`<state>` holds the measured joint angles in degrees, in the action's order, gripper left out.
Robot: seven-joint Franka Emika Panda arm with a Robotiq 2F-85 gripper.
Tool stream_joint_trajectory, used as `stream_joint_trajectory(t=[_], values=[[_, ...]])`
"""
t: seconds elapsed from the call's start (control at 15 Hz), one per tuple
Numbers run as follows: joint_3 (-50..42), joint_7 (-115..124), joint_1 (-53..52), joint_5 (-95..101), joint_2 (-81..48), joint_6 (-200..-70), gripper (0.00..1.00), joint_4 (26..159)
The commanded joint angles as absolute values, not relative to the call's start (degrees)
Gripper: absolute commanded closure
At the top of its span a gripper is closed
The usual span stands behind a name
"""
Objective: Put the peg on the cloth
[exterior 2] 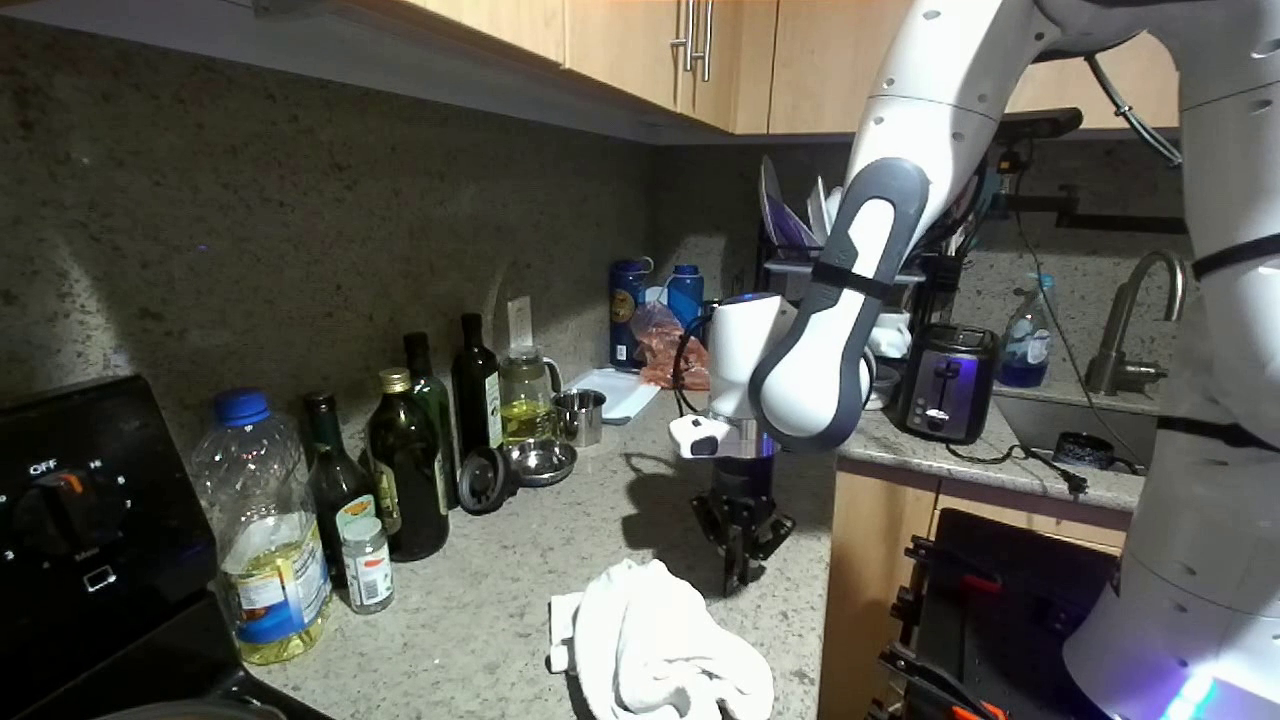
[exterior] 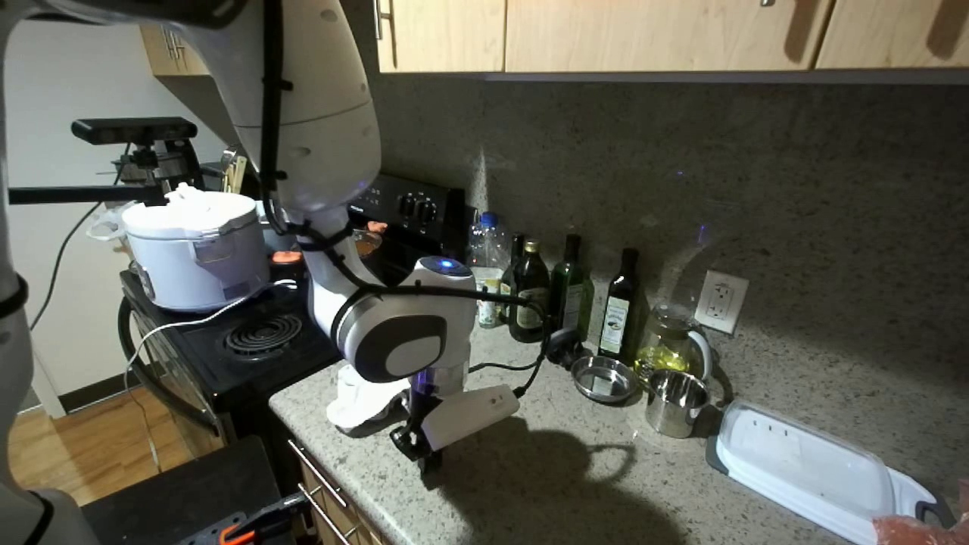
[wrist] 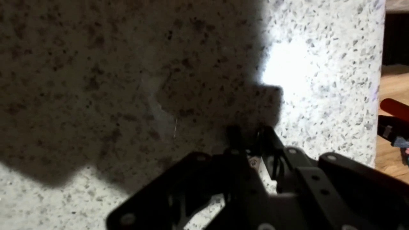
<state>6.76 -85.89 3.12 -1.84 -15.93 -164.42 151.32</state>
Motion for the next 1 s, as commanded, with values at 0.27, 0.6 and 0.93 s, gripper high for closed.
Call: stream_joint_trajectory(t=[0.27, 0.6, 0.93], values=[[4.9, -72.6, 1.5, 5.3, -14.3, -164.2, 0.96, 152.7], [2.1, -62.5, -2.1, 14.8, -13.0, -163.4, 0.96, 153.2], [0.7, -54.1, -4.8, 23.8, -11.5, -162.4, 0.96, 153.4]])
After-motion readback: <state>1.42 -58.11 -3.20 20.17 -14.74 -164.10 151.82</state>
